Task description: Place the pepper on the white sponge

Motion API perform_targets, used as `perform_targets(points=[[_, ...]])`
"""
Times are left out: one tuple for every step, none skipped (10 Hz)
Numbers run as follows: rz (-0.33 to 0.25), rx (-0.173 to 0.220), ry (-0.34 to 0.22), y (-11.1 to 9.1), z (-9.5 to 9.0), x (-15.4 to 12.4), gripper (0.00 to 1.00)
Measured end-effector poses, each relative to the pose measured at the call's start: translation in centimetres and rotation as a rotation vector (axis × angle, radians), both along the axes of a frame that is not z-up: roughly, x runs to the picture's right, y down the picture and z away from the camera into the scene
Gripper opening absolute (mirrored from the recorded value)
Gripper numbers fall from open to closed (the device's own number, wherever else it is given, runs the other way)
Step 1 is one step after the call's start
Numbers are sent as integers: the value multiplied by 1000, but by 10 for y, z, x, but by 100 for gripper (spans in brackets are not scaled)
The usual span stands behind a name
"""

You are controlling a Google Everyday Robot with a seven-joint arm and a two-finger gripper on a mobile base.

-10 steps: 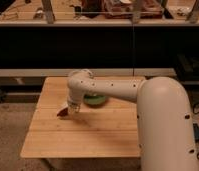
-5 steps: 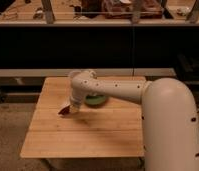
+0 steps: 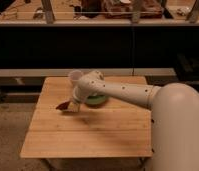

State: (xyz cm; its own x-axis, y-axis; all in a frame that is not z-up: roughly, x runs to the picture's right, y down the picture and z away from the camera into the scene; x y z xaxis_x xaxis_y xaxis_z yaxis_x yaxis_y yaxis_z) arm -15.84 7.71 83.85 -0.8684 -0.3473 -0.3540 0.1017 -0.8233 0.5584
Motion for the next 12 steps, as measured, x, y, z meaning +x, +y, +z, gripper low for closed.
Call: perform_targets(points=[[-6,11,16,-2,0,-3,17],[-4,21,31,-4,1,-6,17],[3,37,46,-10,3,-5,17],[12,41,56,-12,5,-3,17],[18,44,61,-14,7,-2,17],[29,42,62,-16,10,-1,17],[35,40,57,-20,12,1,17],[35,39,56,-22,14,5,17],[36,38,58,-27,17,9,17],[36,37,58,-30,20,10,17],[34,34,53,-32,23,11,18],[26,21,34,-32,28,13,25]])
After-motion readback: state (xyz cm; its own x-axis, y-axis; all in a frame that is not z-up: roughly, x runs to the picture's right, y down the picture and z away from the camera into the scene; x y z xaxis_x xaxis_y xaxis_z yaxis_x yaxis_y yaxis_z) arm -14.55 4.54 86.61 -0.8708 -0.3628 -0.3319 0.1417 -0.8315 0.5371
